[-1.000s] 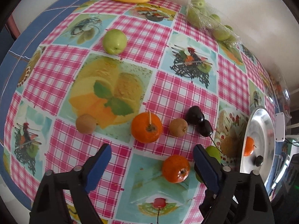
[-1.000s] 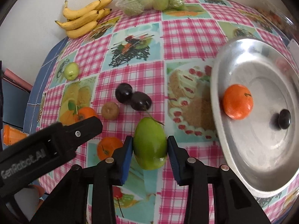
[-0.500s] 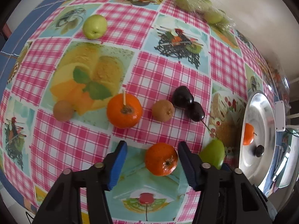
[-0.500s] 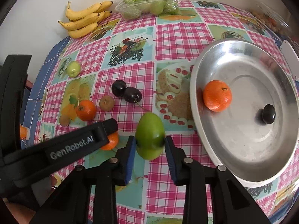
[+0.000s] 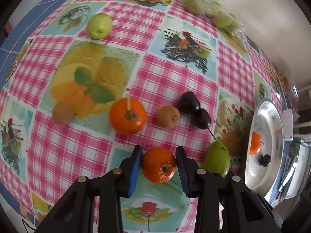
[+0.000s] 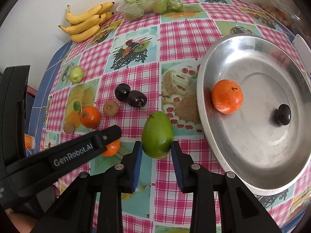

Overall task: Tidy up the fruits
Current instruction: 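Grasp the green mango with the right gripper while the left grasps another orange, then carry the mango and orange over the steel bowl with both grippers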

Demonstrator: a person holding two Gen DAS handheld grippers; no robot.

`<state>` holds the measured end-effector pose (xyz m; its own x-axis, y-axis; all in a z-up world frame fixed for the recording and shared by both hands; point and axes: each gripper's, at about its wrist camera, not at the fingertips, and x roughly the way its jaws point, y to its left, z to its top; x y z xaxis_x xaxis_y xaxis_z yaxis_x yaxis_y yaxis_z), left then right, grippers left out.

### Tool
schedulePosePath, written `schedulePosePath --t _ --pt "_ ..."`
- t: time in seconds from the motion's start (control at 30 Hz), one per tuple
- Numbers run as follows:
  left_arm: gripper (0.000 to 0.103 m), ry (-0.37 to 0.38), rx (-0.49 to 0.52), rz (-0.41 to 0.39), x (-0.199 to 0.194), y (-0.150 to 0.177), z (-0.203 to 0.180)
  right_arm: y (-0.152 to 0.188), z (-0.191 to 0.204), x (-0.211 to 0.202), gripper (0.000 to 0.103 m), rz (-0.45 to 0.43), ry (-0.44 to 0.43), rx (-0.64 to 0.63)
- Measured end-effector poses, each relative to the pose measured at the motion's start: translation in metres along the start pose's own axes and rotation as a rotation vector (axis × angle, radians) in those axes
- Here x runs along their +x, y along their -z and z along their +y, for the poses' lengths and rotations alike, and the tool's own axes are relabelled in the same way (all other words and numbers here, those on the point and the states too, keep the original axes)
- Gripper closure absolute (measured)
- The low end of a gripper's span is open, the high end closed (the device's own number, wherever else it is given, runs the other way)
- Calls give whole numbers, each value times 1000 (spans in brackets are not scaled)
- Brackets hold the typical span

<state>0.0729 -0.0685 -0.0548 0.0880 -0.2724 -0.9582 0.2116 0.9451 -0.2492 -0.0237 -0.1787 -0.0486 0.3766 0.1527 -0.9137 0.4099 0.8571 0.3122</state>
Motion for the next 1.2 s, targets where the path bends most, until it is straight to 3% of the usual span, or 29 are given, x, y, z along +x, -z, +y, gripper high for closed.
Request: schedulePosePath --t 0.3,0.7,1.2 --pt "65 20 -39 5 -6 -6 19 -6 -5 4 66 -8 -60 56" --pt "65 39 -89 6 -4 -10 24 -11 4 25 61 16 -71 77" --pt "65 49 -128 5 -7 -11 36 -17 20 30 61 -28 18 -1"
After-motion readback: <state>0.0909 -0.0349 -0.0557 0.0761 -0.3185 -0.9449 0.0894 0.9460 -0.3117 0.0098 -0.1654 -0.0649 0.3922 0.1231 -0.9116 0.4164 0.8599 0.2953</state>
